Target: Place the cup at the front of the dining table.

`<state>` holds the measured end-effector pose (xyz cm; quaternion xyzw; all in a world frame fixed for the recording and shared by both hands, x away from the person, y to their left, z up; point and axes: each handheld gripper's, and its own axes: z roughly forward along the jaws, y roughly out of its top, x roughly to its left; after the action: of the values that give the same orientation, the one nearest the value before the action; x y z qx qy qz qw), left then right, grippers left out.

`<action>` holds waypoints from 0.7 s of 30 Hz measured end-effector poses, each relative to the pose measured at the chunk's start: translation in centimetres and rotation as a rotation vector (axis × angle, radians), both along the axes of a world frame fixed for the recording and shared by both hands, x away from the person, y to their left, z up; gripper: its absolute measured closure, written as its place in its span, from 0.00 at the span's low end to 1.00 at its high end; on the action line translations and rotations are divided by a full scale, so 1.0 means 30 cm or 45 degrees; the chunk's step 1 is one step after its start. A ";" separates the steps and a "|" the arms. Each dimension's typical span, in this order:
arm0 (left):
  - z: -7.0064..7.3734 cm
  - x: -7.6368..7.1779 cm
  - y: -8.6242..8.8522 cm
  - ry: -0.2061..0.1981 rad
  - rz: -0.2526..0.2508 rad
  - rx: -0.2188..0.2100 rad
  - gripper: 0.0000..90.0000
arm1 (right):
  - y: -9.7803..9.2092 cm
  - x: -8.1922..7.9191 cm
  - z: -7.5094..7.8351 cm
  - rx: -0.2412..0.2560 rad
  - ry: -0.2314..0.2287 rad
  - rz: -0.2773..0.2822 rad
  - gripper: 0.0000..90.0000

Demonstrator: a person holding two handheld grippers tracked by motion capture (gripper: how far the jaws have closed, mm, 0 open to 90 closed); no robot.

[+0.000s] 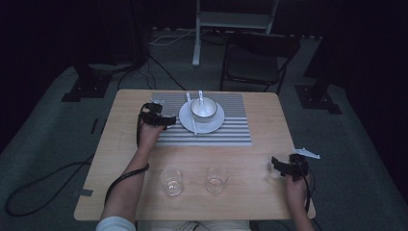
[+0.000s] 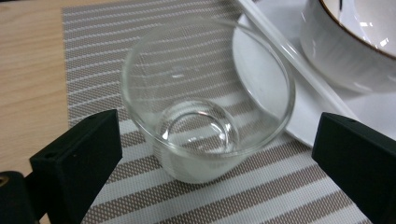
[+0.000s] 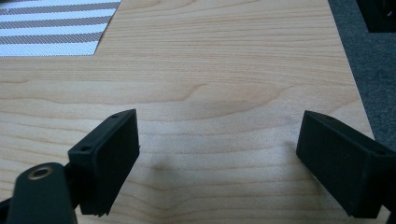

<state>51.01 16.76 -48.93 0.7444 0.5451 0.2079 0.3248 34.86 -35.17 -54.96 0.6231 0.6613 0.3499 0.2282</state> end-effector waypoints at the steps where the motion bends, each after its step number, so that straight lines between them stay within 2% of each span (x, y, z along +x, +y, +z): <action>1: 0.000 -0.008 -0.002 -0.029 -0.002 0.028 0.03 | 0.000 0.000 0.000 0.000 0.000 0.000 0.14; 2: 0.000 -0.012 -0.001 -0.040 -0.009 0.025 0.03 | 0.001 0.000 0.000 -0.002 0.000 0.000 0.14; 5: -0.005 -0.017 0.006 -0.032 -0.022 0.015 0.03 | 0.001 0.000 0.000 -0.003 0.001 0.000 0.14; 14: -0.016 -0.043 0.025 -0.031 -0.025 0.014 0.03 | 0.002 0.001 0.000 -0.008 0.004 0.000 0.14; 21: -0.028 -0.068 0.040 -0.028 -0.029 -0.011 0.03 | 0.003 0.002 0.000 -0.011 0.005 -0.003 0.14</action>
<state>48.97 17.98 -49.76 0.7468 0.5340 0.2098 0.3364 34.92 -35.08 -54.97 0.6237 0.6625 0.3454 0.2299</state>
